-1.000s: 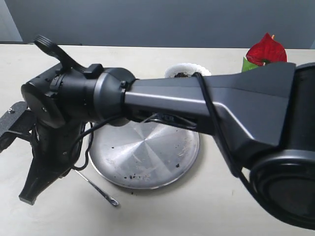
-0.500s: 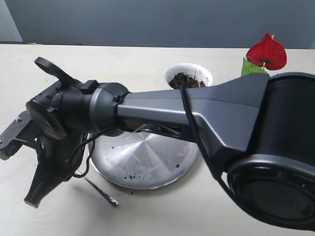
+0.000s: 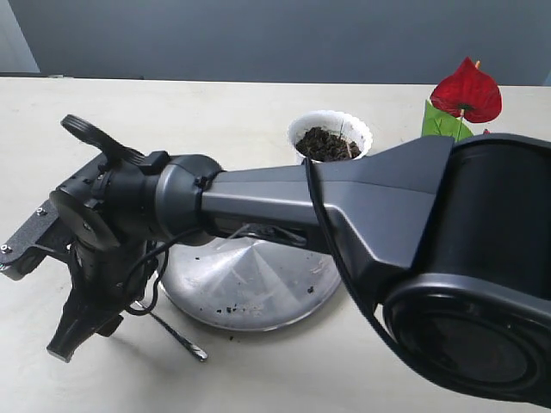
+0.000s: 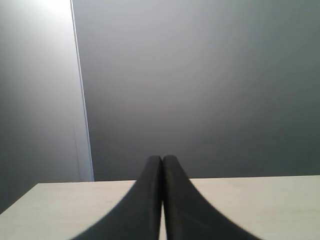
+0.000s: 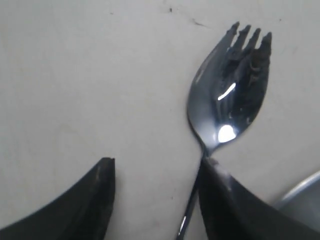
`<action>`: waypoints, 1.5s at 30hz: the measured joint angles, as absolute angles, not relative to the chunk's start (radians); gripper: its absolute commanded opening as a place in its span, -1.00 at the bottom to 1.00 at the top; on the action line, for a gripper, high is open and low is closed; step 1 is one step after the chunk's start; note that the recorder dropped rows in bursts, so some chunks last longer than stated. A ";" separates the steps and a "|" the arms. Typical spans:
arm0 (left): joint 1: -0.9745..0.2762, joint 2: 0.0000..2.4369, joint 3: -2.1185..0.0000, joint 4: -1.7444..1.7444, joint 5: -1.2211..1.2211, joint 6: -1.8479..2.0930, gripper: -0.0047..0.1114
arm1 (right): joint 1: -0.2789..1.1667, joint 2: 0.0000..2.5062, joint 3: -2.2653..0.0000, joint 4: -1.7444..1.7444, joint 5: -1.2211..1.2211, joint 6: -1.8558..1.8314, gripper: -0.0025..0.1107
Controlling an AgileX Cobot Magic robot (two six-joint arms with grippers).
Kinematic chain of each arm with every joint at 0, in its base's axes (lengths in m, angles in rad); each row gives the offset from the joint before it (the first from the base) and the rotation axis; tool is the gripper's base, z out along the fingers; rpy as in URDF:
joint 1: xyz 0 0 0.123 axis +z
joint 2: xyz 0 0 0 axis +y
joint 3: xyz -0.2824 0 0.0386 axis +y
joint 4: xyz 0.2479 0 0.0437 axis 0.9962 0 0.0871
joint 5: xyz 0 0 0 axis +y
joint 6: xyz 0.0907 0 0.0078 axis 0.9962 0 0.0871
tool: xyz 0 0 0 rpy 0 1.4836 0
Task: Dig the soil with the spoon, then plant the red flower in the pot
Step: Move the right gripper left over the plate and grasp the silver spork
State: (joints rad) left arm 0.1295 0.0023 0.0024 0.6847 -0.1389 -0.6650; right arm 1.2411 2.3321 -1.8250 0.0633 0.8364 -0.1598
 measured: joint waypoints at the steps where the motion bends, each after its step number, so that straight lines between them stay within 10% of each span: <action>1: 0.130 0.002 0.002 0.685 -0.139 -0.665 -0.91 | 1.241 2.332 -1.825 0.062 0.829 -0.160 -0.10; 32: 0.130 0.002 0.002 0.685 -0.139 -0.665 -0.91 | 1.241 2.365 -1.827 -0.030 0.786 -0.100 -0.10; 39: 0.130 0.002 0.002 0.685 -0.139 -0.665 -0.91 | 1.241 2.369 -1.830 -0.028 0.780 -0.100 -0.91; 45: 0.130 0.002 0.002 0.685 -0.139 -0.665 -0.91 | 1.239 2.371 -1.833 0.012 0.784 -0.096 -0.96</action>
